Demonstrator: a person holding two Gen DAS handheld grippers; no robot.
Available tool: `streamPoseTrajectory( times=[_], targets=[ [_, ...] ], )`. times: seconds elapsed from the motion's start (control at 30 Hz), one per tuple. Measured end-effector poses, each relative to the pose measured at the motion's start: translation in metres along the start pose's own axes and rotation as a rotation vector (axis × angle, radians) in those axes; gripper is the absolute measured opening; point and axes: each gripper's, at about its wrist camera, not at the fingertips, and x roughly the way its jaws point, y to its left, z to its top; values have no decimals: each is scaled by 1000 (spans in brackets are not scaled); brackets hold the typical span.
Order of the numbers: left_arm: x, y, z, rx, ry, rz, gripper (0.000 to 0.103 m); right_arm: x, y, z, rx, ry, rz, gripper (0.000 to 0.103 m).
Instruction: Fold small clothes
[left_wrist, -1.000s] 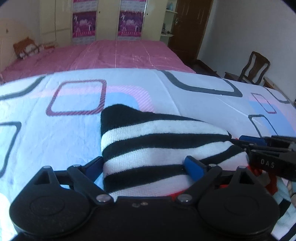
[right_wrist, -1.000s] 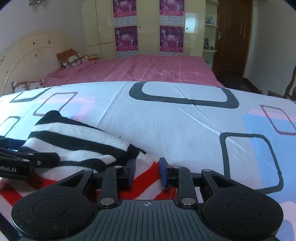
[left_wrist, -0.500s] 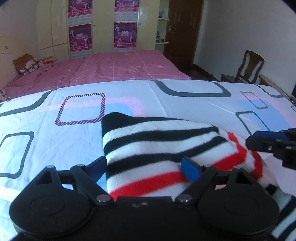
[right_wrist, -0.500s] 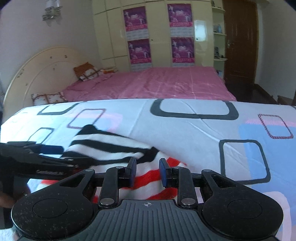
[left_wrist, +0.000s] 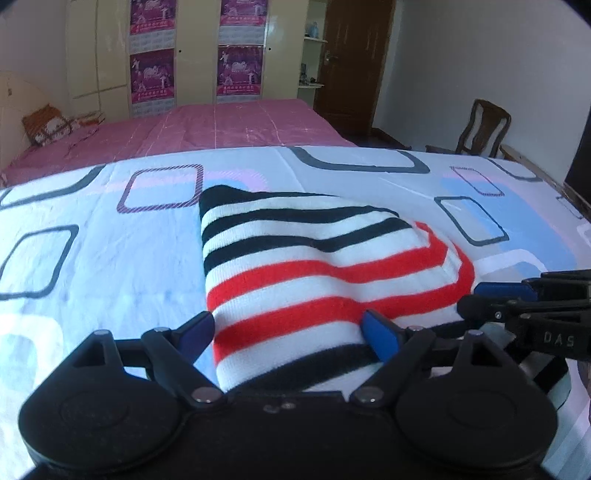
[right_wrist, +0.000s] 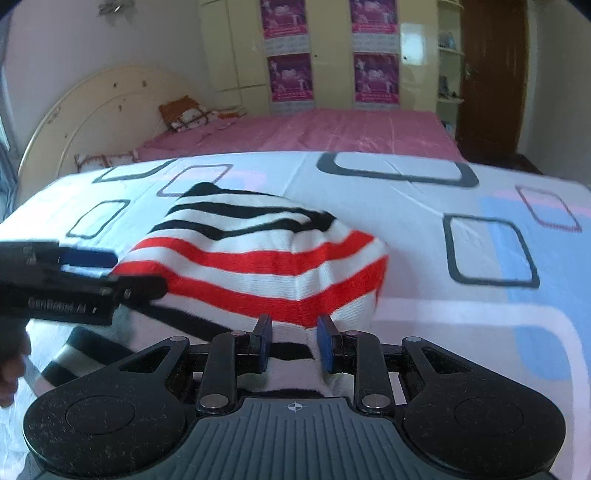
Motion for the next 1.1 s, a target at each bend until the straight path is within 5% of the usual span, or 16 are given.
streamPoseTrajectory(
  times=[0.37, 0.63, 0.73, 0.97, 1.0, 1.03, 1.1],
  targets=[
    [-33, -1, -12, -3, -3, -25, 86, -53, 1, -24, 37, -25, 8, 27],
    [-31, 6, -30, 22, 14, -38, 91, -67, -8, -59, 270, 42, 119, 27],
    [-30, 7, -31, 46, 16, -49, 93, -67, -7, -65, 231, 60, 87, 15],
    [-30, 12, -25, -8, 47, -65, 94, -74, -19, -62, 239, 82, 124, 18],
    [-30, 14, -24, -28, 57, -71, 95, -78, -21, -59, 240, 71, 128, 30],
    [-30, 16, -22, -47, 67, -80, 95, -80, -23, -55, 243, 53, 121, 56],
    [-29, 19, -19, -83, 84, -97, 98, -82, -27, -47, 248, 13, 108, 79]
  ],
)
